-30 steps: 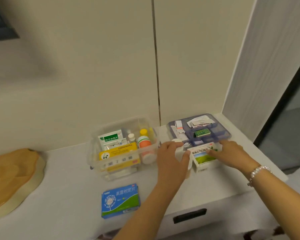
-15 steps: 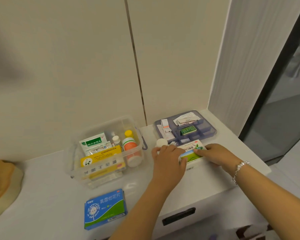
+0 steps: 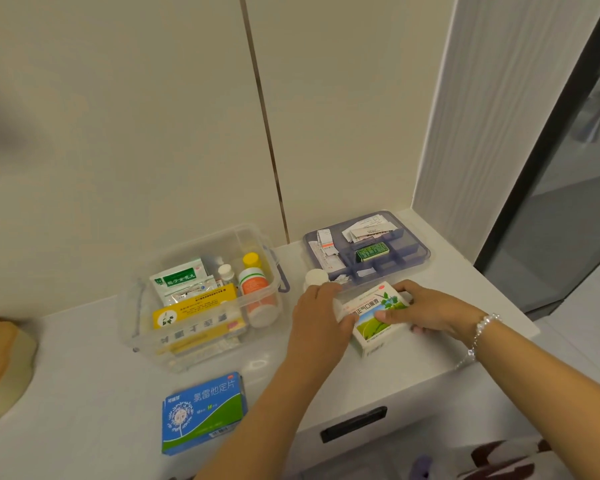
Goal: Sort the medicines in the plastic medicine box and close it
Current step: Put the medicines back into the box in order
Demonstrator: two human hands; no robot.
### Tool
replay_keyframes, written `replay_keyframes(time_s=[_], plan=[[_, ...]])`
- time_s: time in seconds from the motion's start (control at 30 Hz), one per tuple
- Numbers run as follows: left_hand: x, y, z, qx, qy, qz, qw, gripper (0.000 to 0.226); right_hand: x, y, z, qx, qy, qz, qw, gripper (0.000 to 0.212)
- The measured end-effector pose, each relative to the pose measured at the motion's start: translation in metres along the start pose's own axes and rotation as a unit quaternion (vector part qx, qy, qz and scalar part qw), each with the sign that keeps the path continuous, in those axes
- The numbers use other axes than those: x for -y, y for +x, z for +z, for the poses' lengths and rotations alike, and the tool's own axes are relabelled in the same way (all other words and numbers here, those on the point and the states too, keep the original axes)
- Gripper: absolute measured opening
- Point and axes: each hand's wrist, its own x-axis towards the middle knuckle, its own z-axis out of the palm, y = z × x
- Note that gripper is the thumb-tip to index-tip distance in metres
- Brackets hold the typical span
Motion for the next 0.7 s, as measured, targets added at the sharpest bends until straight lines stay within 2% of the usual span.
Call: replay_keyframes(time_s=[0.13, 0.27, 0.43, 0.6, 0.7], plan=[[0.005, -0.008, -0.006, -0.005, -0.066, -0.070, 0.995, 0.051, -0.002, -0.009, 0.003, 0.022, -0.047, -0.021, 0.998, 0.072], [0.012, -0.018, -0.005, 0.029, -0.157, -0.110, 0.981, 0.043, -0.004, -0.013, 0.007, 0.010, -0.046, -0.001, 0.999, 0.075], [0.013, -0.023, -0.003, 0.057, -0.241, -0.137, 0.959, 0.049, -0.006, -0.014, 0.022, -0.037, 0.012, -0.004, 0.999, 0.054], [0.018, -0.018, -0.013, 0.092, -0.291, -0.157, 0.939, 0.045, -0.004, -0.021, 0.024, -0.035, 0.055, -0.025, 0.998, 0.055], [0.021, -0.017, -0.018, 0.095, -0.305, -0.143, 0.937, 0.038, -0.002, -0.025, 0.022, -0.041, 0.072, -0.037, 0.996, 0.048]])
